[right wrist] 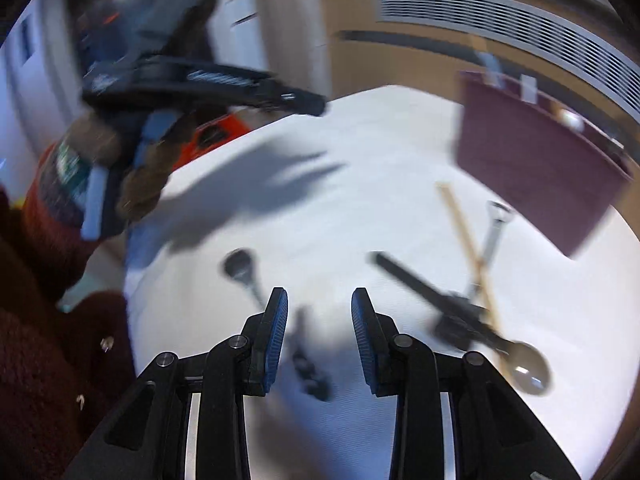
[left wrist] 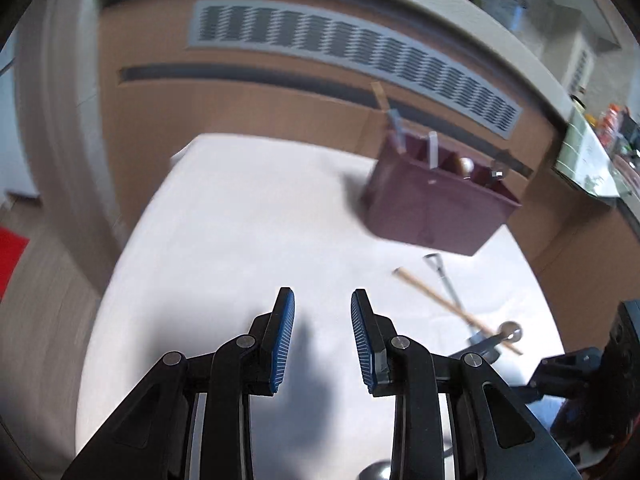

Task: Organize utensils
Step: 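Grasp the silver spoon by its handle with the right gripper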

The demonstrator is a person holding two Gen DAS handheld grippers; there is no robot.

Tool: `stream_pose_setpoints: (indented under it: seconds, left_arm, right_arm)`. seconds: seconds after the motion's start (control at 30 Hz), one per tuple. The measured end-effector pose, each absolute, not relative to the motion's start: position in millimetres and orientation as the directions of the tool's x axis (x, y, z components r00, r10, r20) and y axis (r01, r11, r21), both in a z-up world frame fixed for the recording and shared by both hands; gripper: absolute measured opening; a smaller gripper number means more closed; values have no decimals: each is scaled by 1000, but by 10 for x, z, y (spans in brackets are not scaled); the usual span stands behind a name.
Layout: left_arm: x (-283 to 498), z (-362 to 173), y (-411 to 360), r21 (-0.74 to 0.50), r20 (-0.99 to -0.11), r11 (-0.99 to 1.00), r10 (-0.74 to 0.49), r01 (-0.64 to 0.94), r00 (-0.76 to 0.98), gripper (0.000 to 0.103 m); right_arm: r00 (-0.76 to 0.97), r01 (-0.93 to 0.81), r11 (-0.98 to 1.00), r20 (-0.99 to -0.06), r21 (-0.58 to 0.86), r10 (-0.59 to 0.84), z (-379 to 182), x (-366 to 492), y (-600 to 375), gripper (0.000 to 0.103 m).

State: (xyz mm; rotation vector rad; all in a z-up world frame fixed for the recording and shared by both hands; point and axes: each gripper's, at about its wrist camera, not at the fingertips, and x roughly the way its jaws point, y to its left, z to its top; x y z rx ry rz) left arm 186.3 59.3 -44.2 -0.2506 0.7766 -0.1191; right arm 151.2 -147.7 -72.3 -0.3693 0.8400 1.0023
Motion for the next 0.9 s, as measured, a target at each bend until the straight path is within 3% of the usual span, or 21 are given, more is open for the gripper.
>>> stream_pose_setpoints:
  seconds: [0.23, 0.57, 0.9]
  left_arm:
    - [1666, -517, 969, -314, -683, 945, -161, -87, 713, 31]
    - [1673, -591, 1020, -330, -691, 939, -172, -96, 702, 31]
    - [1724, -602, 881, -345, -696, 937, -213, -59, 685, 31]
  right_arm:
    - [179, -933, 359, -816, 37, 550, -909, 1391, -1007, 31]
    - [165, -969, 246, -834, -37, 527, -940, 1355, -655, 32]
    - [247, -905, 425, -793, 17, 557, -842, 1396, -932, 26]
